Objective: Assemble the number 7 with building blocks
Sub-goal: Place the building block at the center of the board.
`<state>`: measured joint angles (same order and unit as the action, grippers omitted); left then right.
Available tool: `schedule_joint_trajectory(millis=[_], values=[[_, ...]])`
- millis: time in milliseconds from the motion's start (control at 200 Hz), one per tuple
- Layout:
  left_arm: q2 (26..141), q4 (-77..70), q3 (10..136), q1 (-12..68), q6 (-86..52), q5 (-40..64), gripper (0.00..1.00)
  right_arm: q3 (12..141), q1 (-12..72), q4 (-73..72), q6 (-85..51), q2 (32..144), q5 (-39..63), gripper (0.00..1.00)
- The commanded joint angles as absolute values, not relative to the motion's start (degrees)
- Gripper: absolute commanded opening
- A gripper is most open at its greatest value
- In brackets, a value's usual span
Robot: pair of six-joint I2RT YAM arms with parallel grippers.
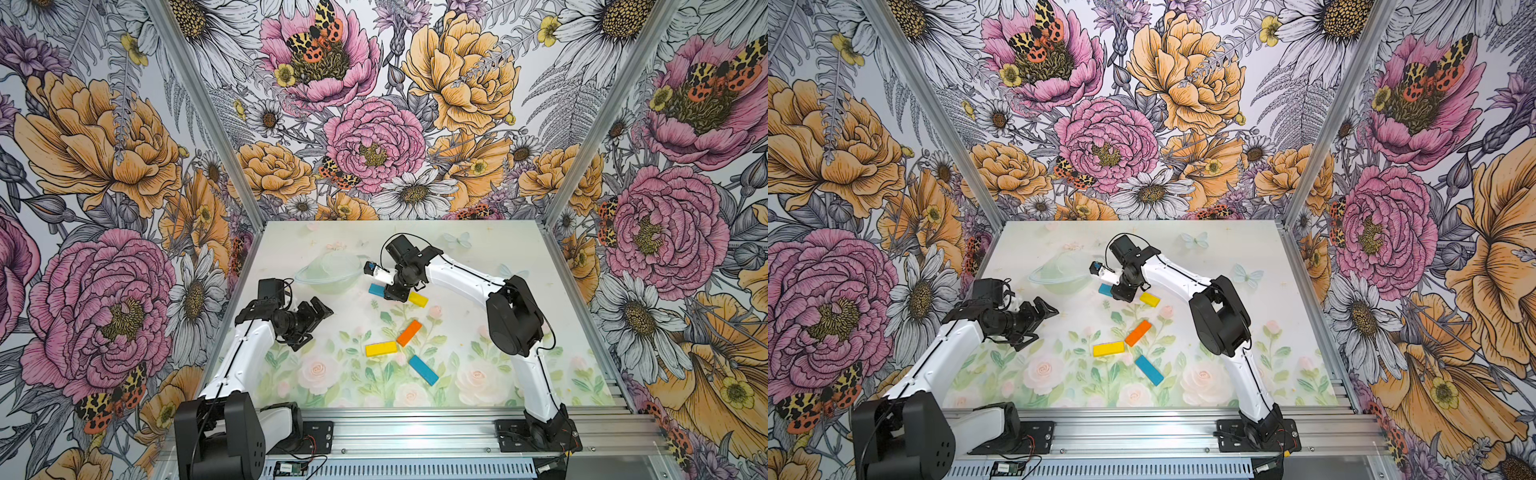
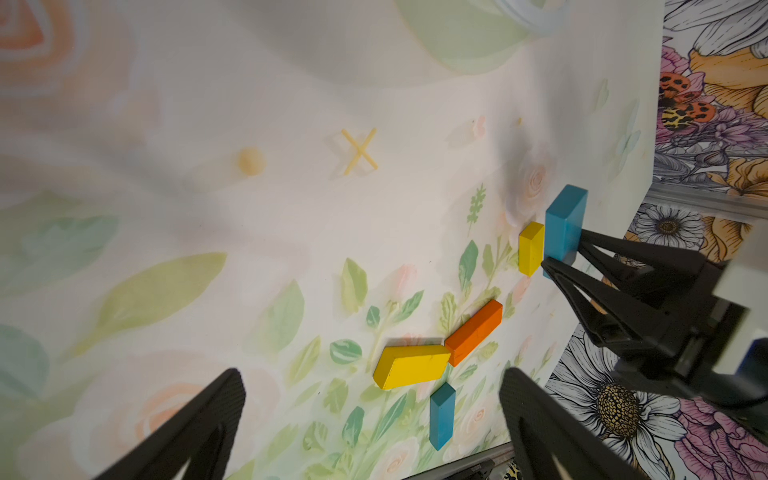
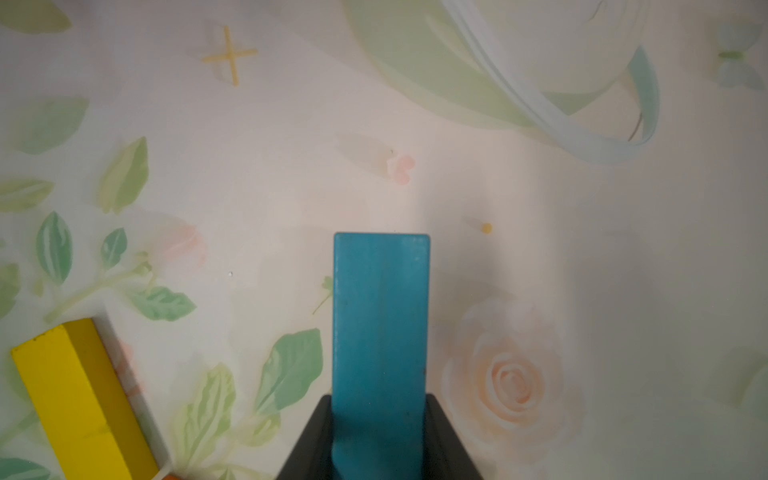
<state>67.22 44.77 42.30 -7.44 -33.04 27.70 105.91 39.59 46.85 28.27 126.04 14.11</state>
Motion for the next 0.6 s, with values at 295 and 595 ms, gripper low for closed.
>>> schedule_joint_trajectory(millis=[295, 595], values=[[64.0, 43.81, 39.73, -8.44, -34.27, 27.33, 0.99, 108.14, 40.63, 51.34, 35.71, 130.65, 14.07, 0.19], [62.23, 43.85, 38.51, -8.44, -35.16, 27.33, 0.99, 112.04, 40.63, 53.17, 38.75, 135.55, 13.62, 0.19]])
